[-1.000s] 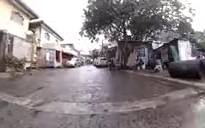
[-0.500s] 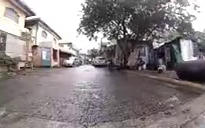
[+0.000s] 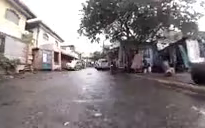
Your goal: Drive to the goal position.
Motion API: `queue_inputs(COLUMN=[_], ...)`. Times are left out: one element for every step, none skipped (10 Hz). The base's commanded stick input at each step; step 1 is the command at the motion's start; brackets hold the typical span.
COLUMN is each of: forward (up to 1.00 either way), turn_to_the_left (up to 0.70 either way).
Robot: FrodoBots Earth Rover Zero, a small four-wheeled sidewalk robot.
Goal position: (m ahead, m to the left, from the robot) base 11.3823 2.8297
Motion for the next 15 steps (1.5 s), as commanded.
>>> queue_inputs(forward=[1.0,1.0,1.0,1.0,1.0,1.0,1.0,1.0,1.0,1.0,1.0,1.0,1.0,1.0,1.0], turn_to_the_left=[0.21,0.03,0.0,0.0,0.22,0.07,0.2,0.01,0.21,0.03,0.21,0.02,0.27,0.27,0.0])
